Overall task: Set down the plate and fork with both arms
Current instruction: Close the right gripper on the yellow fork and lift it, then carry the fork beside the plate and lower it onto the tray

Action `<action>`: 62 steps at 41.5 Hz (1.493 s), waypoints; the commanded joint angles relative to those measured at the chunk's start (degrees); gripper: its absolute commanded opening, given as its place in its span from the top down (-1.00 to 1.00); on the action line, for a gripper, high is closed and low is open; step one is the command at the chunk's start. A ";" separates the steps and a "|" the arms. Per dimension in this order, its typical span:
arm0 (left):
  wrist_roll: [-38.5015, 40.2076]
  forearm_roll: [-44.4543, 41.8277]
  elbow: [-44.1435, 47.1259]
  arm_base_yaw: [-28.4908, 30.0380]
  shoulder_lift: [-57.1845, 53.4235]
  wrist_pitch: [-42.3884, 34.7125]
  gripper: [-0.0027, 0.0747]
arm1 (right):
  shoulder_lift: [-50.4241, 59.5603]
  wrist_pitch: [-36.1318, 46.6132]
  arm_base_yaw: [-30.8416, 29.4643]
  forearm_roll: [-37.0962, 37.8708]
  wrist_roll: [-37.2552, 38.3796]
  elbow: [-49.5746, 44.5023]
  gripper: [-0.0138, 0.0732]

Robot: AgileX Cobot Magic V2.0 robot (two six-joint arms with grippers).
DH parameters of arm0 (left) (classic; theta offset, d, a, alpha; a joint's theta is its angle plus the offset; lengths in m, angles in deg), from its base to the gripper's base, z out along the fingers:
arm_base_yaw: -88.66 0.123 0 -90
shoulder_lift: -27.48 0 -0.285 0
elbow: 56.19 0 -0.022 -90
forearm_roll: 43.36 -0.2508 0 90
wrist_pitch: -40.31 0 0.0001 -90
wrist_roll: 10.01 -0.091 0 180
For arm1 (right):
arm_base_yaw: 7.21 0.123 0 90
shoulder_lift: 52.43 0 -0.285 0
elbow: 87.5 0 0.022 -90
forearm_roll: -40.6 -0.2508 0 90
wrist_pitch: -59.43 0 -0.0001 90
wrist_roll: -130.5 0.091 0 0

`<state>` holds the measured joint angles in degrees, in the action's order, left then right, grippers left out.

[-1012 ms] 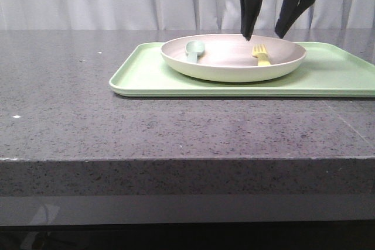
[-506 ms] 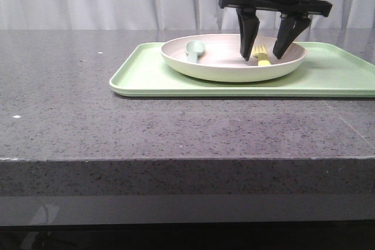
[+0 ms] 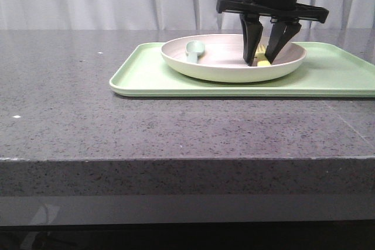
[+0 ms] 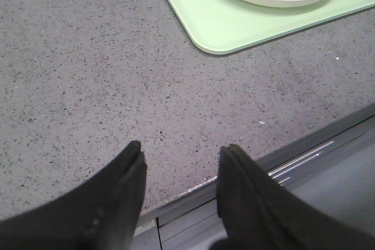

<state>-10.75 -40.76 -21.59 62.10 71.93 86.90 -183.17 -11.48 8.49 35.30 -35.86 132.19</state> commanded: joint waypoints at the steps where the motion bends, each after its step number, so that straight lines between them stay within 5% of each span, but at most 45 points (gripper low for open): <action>1: -0.04 0.68 -1.54 -0.29 -0.04 -4.00 0.15 | 2.99 -3.25 -0.54 0.34 0.14 1.58 0.00; 18: -0.04 0.68 -1.54 -0.29 -0.04 -4.00 0.15 | 2.99 -3.31 -0.54 0.71 0.14 1.58 0.46; 45: -0.04 0.68 -1.54 -0.29 -0.04 -4.00 0.15 | 9.66 -6.00 -2.37 1.02 -3.02 8.46 0.46; 62: -0.04 0.68 -1.54 -0.29 -0.04 -4.00 0.15 | 14.58 -5.94 -10.98 1.10 -5.66 -2.28 0.46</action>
<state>-10.75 -40.76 -21.59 62.10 71.93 86.90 -171.92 -12.06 -0.53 35.69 -40.46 131.09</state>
